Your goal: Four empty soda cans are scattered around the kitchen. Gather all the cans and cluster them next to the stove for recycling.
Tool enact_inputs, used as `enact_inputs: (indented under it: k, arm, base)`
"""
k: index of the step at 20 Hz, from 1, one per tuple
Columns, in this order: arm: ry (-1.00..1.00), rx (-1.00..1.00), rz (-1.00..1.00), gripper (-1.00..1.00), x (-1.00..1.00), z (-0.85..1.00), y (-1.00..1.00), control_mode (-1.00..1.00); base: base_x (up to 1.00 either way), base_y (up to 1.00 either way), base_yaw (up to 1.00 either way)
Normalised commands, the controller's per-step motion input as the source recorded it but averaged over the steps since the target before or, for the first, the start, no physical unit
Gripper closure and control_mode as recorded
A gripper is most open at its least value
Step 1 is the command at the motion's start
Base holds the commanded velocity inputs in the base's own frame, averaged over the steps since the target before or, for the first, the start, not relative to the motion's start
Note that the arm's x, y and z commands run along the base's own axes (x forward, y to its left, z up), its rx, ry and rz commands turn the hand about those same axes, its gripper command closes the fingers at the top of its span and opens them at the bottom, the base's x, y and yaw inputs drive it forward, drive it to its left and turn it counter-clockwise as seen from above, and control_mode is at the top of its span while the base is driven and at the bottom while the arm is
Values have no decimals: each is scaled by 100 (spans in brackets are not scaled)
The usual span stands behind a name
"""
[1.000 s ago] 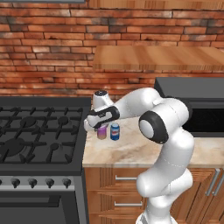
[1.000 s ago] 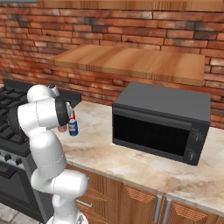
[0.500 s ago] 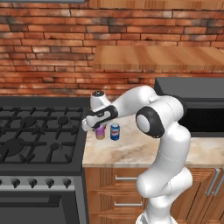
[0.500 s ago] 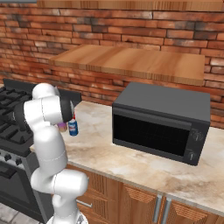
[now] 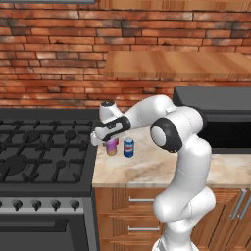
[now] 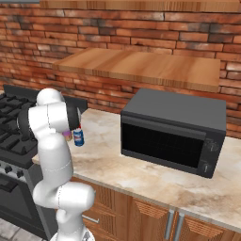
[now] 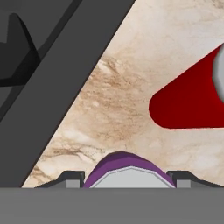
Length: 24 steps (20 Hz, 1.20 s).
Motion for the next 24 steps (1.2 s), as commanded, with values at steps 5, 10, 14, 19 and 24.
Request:
enact_inputs:
  k: [5,10,14,19,24]
  arm:
    - [0,0,0,-100,1,-12,0,-100]
    - [0,0,0,-100,0,-10,0,-100]
    - [-5,0,0,-100,0,-10,0,-100]
    - [-7,0,0,-100,0,-2,-8,-100]
    - [-3,0,0,-100,-1,-1,-26,-100]
  base:
    - [0,0,0]
    - [0,0,0]
    - [0,0,0]
    - [0,0,0]
    - [0,0,0]
